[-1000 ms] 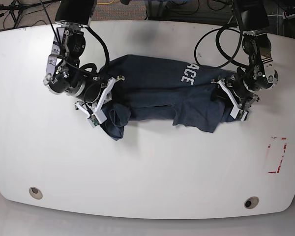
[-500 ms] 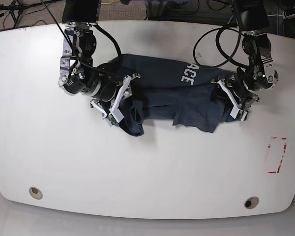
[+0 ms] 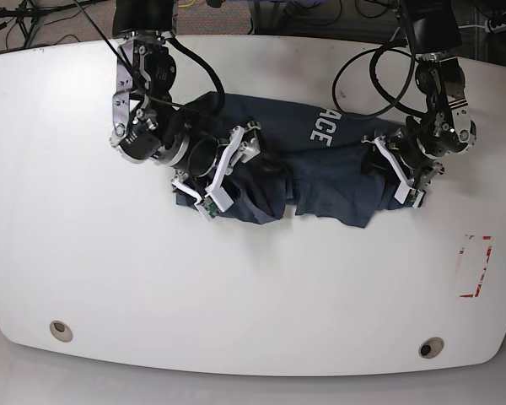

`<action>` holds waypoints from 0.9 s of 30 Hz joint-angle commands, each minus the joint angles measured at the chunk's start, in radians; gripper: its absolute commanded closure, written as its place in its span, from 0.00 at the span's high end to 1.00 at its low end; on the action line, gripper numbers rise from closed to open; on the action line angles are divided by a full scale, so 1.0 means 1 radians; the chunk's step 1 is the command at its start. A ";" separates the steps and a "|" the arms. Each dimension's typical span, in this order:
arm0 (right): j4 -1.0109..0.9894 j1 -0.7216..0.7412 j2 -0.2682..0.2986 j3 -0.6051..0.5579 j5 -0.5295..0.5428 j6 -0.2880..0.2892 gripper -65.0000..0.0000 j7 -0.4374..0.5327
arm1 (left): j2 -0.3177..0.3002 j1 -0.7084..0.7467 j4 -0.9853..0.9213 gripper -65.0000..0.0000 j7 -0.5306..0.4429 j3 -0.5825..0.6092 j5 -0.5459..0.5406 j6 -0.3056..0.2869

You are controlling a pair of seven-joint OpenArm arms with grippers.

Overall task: Fold the T-shirt properly
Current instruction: 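Carry the strip end held by the right gripper toward the left gripper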

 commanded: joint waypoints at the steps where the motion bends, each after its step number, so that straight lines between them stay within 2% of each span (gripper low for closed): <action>1: 0.060 -0.012 0.032 0.007 0.014 0.003 0.81 0.020 | 0.006 0.020 -0.024 0.51 0.116 0.012 0.055 0.000; 8: 0.085 -0.057 0.127 0.076 0.031 0.006 0.76 0.020 | 0.003 0.017 -0.024 0.52 0.115 0.012 0.055 0.000; 13: 0.085 -0.086 0.193 0.186 0.158 0.061 0.72 0.020 | 0.004 0.001 -0.024 0.52 0.115 0.012 0.055 0.000; 17: 0.083 -0.132 0.224 0.269 0.296 0.076 0.73 0.014 | 0.004 -0.002 -0.026 0.52 0.115 0.012 0.055 0.000; 20: 0.083 -0.161 0.247 0.282 0.367 0.079 0.72 0.014 | 0.004 -0.002 -0.026 0.52 0.115 0.012 0.055 0.000; 27: 0.076 -0.216 0.258 0.280 0.371 0.081 0.72 0.017 | 0.001 -0.003 -0.026 0.52 0.115 0.012 0.055 0.000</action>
